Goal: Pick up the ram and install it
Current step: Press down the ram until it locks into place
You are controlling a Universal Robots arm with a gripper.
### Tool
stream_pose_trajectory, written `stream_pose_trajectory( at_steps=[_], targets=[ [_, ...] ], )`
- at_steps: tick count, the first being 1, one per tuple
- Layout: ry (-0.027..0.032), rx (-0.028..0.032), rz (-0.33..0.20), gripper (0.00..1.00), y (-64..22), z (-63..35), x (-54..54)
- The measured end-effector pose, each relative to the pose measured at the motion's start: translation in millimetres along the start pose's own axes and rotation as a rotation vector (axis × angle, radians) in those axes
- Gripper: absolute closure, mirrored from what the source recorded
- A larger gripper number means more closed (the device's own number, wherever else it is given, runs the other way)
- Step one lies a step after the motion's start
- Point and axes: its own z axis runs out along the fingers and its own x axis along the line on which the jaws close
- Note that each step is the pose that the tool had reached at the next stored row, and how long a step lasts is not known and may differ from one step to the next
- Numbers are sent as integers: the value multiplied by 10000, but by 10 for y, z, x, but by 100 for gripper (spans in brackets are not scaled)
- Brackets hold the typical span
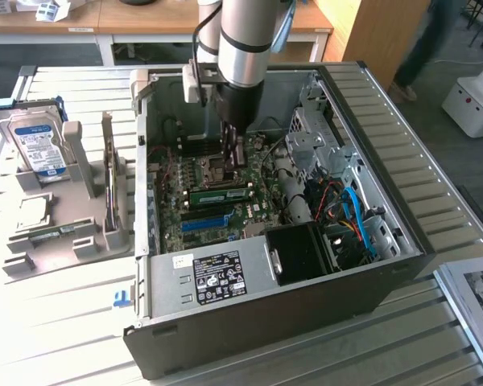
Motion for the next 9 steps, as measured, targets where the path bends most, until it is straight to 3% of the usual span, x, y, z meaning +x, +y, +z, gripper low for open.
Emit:
stream_pose_trajectory(
  at_steps=[9],
  targets=[
    [0, 9, 0, 90, 255, 12, 4]
  ],
)
